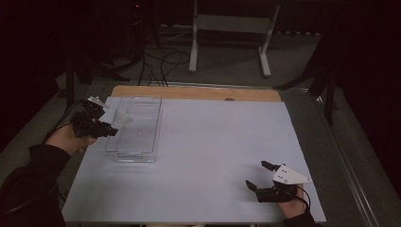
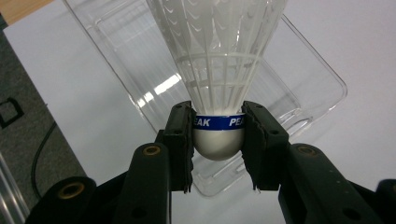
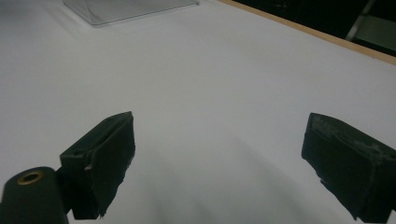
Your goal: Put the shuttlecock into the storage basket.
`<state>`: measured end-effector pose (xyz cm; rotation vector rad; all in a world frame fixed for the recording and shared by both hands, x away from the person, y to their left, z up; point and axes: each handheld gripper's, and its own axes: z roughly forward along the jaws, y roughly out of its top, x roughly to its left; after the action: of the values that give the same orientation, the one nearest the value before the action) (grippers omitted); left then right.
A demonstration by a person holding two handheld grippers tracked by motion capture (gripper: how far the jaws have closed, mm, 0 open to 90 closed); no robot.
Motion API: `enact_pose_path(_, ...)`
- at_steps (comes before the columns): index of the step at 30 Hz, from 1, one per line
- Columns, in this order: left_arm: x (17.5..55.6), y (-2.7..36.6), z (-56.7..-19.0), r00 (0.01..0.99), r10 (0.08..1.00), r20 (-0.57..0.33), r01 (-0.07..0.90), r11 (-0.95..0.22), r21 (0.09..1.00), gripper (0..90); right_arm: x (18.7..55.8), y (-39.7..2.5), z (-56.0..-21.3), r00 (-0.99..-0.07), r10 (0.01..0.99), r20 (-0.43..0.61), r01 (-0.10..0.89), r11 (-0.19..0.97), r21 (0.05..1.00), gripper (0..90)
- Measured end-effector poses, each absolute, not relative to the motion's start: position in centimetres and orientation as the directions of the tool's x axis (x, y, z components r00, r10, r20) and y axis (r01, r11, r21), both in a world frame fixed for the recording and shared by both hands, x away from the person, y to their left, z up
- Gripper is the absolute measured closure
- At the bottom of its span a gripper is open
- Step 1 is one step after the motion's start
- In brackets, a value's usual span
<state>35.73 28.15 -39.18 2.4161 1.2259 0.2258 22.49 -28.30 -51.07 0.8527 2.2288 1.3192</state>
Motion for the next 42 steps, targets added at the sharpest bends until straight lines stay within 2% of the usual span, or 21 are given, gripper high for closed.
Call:
enact_pose_path(21,36.3,27.7,-43.1,0.603,0.794,-0.077,0.755,-0.538,0.376,65.7,22.5,-28.3,-51.1,-0.727,0.686,-0.036,0.299,0.364,0.882,9.5)
enact_pose_path(32,36.6,27.3,-44.1,0.606,0.793,-0.068,0.760,-0.551,0.345,65.6,22.5,-28.3,-51.1,-0.727,0.686,-0.033,0.302,0.362,0.882,9.6)
enact_pose_path(42,37.1,26.7,-44.4,0.605,0.793,-0.072,0.775,-0.567,0.280,65.5,22.5,-28.3,-51.2,-0.728,0.685,-0.032,0.304,0.364,0.880,9.5)
